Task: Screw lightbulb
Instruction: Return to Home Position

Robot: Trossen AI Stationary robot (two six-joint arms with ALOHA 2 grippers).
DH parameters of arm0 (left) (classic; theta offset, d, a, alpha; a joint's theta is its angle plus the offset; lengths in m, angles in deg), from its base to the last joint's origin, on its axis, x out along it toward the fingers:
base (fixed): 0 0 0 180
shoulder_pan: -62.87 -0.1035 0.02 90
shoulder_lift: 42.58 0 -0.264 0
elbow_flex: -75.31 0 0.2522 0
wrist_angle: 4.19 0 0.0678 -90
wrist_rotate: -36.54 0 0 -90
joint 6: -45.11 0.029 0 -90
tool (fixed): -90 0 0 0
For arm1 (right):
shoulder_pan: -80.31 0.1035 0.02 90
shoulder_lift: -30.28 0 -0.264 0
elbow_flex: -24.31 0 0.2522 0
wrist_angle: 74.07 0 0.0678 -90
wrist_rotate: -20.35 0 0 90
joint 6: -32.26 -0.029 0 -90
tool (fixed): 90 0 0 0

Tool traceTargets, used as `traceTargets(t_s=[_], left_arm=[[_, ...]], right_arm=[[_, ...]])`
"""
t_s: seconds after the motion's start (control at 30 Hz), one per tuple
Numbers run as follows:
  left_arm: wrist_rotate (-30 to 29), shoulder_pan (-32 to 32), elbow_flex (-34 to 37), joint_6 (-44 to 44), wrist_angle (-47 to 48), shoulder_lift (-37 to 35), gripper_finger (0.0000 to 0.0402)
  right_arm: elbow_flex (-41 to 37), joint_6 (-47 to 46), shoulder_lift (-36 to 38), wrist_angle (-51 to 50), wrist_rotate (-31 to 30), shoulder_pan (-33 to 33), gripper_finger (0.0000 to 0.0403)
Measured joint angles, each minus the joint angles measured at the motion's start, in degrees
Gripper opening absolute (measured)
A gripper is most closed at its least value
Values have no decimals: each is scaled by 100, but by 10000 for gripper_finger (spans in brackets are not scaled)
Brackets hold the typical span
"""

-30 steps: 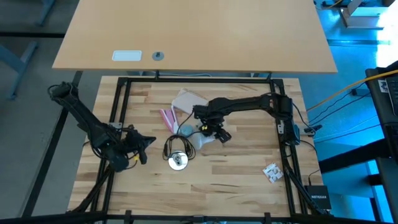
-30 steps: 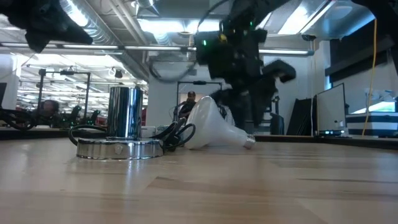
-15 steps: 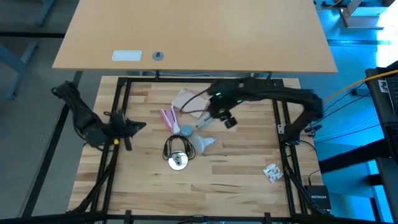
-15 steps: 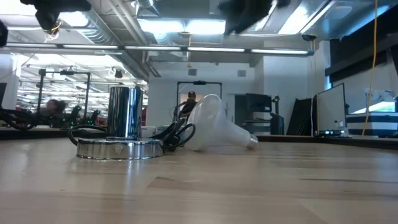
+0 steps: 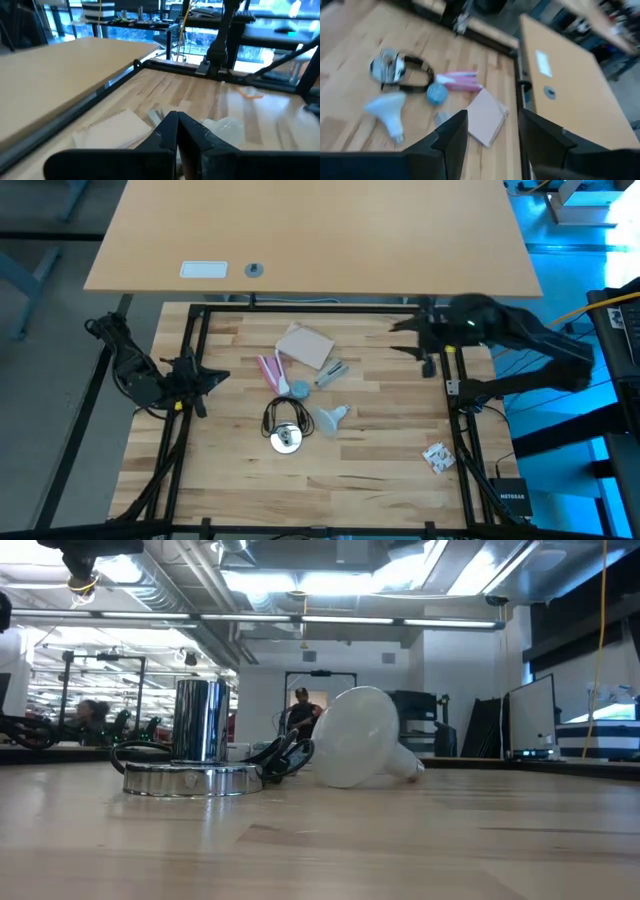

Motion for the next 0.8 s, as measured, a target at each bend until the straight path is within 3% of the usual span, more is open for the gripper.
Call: traceTargets(t_s=[0.17, 0.33, 0.6, 0.8], left_arm=[[-11, 0, 1, 297, 451, 2, 0], [-32, 0, 250, -555, 618, 0, 0], [474, 2, 1304, -2045, -86, 0, 0], [1058, 0, 2065, -1319, -1951, 0, 0]], right_arm=[[-1983, -365, 1296, 1967, 6, 0, 182], [-3825, -428, 1900, 3992, 404, -2, 182], [-5664, -924, 1673, 6421, 617, 0, 182], [-6396, -986, 1372, 7738, 767, 0, 182]])
